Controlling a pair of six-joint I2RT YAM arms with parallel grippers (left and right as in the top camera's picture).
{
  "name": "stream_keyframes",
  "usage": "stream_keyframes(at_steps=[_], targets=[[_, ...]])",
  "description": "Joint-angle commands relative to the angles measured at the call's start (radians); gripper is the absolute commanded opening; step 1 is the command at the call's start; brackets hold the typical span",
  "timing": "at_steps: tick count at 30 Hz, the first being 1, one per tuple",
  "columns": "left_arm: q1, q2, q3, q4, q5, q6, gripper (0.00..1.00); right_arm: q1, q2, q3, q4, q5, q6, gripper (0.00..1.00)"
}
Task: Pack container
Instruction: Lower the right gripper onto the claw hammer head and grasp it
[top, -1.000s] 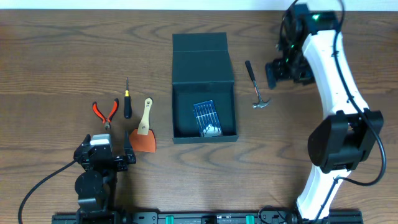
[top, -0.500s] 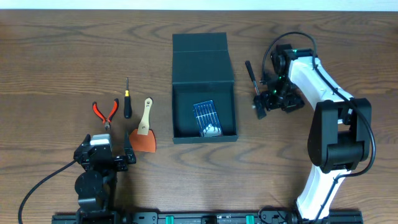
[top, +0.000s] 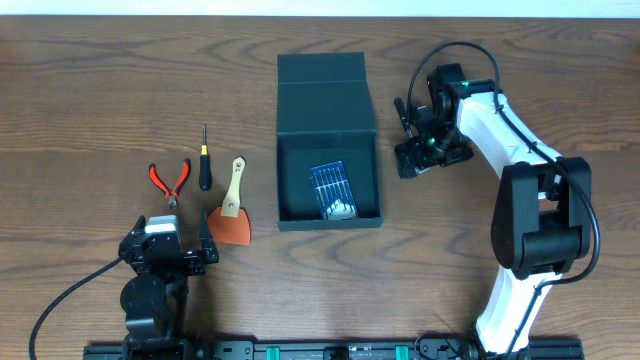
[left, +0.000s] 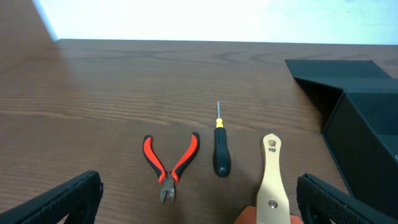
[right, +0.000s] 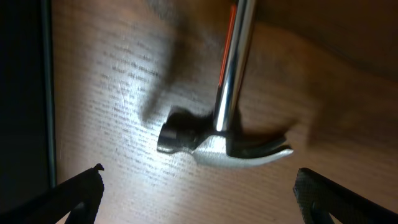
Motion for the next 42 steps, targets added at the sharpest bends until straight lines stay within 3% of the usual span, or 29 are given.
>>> stream_keyframes(at_steps=[1,26,42], targets=[[-0.002,-0.006,-0.023,-0.008,0.010,-0.001,0.98,0.003,0.002,-0.003,0.018,0.021,-0.019,0.99],[-0.002,-0.006,-0.023,-0.008,0.010,-0.001,0.98,0.002,0.005,-0.146,0.166,0.034,-0.023,0.99],[-0.002,-0.006,-0.023,-0.008,0.010,-0.001,0.98,0.002,0.005,-0.150,0.243,0.034,-0.026,0.99]])
